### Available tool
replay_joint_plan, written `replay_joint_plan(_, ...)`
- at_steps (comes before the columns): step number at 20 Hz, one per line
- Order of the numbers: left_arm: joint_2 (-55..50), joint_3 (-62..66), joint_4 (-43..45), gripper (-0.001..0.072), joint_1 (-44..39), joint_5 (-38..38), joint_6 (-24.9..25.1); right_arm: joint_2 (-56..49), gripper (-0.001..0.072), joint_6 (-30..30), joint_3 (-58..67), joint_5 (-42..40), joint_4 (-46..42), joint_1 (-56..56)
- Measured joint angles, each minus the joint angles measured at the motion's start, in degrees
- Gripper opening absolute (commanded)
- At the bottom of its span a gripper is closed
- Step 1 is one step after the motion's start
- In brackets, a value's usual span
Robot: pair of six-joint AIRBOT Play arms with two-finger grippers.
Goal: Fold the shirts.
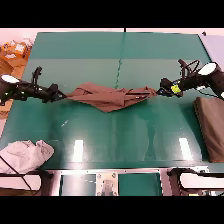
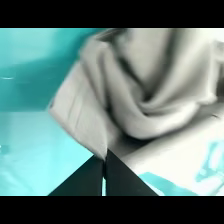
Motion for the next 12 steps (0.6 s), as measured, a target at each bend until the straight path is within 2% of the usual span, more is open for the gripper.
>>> replay_joint_plan(2, 0.1, -0.4, -2.2, 0.0025, 0.0, -4.7, 1.4, 0.0, 0.0018, -1.4, -0.6, -0.1, 0.9, 0.2)
replay_joint_plan(3, 0.1, -1.0, -2.6, 0.0052, 0.1, -7.6, 1.9, 0.1, 0.0019, -2.0, -1.0, -0.1, 1.1, 0.3)
replay_joint_plan(4, 0.1, -1.8, -2.6, 0.0335, 0.1, -10.1, 2.4, 0.1, 0.0018, -2.4, -1.3, -0.2, 1.2, 0.4)
replay_joint_plan(5, 0.1, -2.6, -2.3, 0.0576, 0.1, -12.0, 2.6, 0.1, 0.0018, -2.8, -1.6, -0.4, 1.0, 0.3)
replay_joint_plan(6, 0.1, -3.3, -1.3, 0.0600, 0.1, -12.9, 2.8, 0.1, 0.0018, -3.0, -1.8, -0.8, 1.1, 0.3)
replay_joint_plan(8, 0.1, -3.7, 1.6, 0.0600, 0.1, -12.1, 2.7, 0.1, 0.0019, -3.6, -2.1, -0.9, 1.1, 0.3)
replay_joint_plan(12, 0.1, 1.4, 6.6, 0.0599, 0.1, -5.3, 2.1, 0.1, 0.0019, -4.7, -2.3, -1.2, 1.0, -0.8)
